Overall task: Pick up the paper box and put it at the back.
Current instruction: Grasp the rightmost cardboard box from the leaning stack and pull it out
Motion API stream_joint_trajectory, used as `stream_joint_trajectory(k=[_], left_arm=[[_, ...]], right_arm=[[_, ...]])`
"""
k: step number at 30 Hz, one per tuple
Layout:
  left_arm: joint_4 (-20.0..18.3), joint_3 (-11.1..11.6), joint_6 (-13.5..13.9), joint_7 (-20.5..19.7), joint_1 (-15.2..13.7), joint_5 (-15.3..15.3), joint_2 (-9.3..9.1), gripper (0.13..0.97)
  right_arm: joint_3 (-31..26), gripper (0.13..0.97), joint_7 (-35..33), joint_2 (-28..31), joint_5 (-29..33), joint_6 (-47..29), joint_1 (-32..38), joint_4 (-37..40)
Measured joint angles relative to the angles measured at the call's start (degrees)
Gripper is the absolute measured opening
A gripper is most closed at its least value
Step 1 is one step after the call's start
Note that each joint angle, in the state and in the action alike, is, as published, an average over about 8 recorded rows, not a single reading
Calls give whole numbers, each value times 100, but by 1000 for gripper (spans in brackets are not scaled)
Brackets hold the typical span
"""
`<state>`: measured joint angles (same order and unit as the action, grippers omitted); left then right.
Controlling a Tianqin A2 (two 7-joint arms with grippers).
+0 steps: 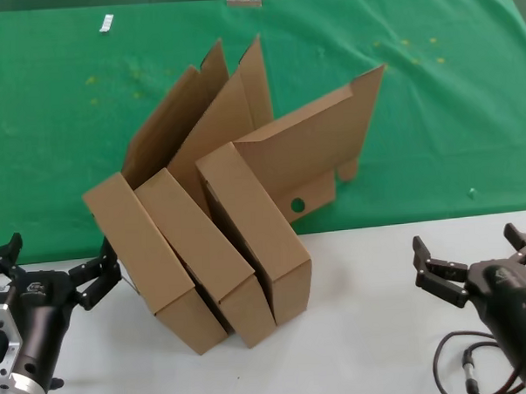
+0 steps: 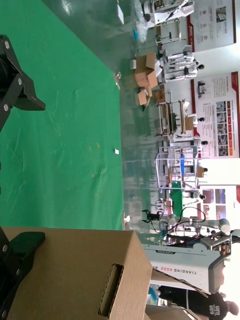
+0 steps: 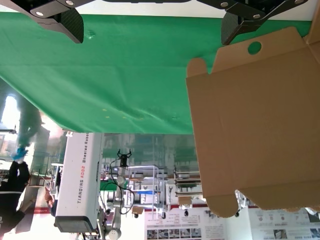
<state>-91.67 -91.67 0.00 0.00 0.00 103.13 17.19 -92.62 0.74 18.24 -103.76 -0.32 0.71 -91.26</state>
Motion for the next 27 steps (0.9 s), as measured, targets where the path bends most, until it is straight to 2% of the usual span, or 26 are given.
stream_joint_trajectory(k=[10,27], left_arm=[[0,0,0,0,0,0,0,760],[0,0,0,0,0,0,0,362]], right_arm=[[0,966,0,0,0,0,0,0],[0,966,0,0,0,0,0,0]])
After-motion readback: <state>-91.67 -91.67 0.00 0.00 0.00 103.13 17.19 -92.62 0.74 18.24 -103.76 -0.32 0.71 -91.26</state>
